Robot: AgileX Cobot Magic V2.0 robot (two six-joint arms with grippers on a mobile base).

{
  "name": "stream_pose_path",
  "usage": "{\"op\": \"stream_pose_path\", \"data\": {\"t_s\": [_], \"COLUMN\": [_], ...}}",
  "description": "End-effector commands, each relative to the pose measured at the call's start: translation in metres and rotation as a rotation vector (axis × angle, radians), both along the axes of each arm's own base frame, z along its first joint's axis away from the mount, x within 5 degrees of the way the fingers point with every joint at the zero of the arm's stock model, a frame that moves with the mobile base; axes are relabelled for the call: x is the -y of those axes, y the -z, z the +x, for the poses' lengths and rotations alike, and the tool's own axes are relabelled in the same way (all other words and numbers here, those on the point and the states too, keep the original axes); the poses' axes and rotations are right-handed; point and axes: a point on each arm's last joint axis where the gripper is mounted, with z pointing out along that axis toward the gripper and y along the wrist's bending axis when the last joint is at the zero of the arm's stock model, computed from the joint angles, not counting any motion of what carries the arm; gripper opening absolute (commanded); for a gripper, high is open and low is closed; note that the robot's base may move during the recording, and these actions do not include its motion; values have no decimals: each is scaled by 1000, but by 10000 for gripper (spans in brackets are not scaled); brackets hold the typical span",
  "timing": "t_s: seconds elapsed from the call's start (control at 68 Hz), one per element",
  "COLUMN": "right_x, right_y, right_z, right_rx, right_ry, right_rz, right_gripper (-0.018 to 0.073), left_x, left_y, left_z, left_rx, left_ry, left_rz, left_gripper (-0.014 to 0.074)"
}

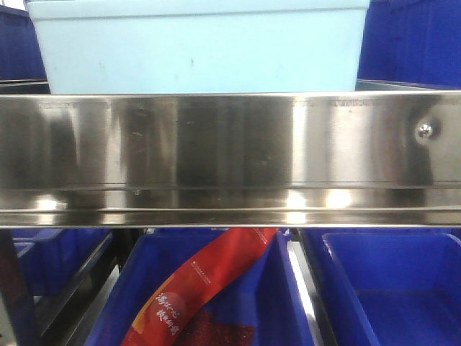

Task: Move two blue bins to right shelf middle
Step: 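Open both grippers and lower them away from the teal bin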

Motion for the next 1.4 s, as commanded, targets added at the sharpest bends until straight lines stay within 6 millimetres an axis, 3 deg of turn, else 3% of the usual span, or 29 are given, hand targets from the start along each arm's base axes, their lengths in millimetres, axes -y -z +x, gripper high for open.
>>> {"op": "stream_pose_path", "data": {"t_s": [0.0, 0.22, 1.381], "right_x": [0, 0, 2], "right_y": [-1, -1, 1], "right_z": [0, 0, 0], "right_rx": [24, 24, 26], "right_ry": [5, 5, 28], "right_rz": [-2, -2, -27], "right_gripper": [-162, -162, -162], "left_x": [0, 4, 6], "left_y": [20, 77, 77], "left_z": [1, 14, 14], "left_rx": [30, -22, -12], "left_ry": [2, 32, 65], "left_rz": [-17, -28, -57], "left_gripper": [-109, -109, -111]}}
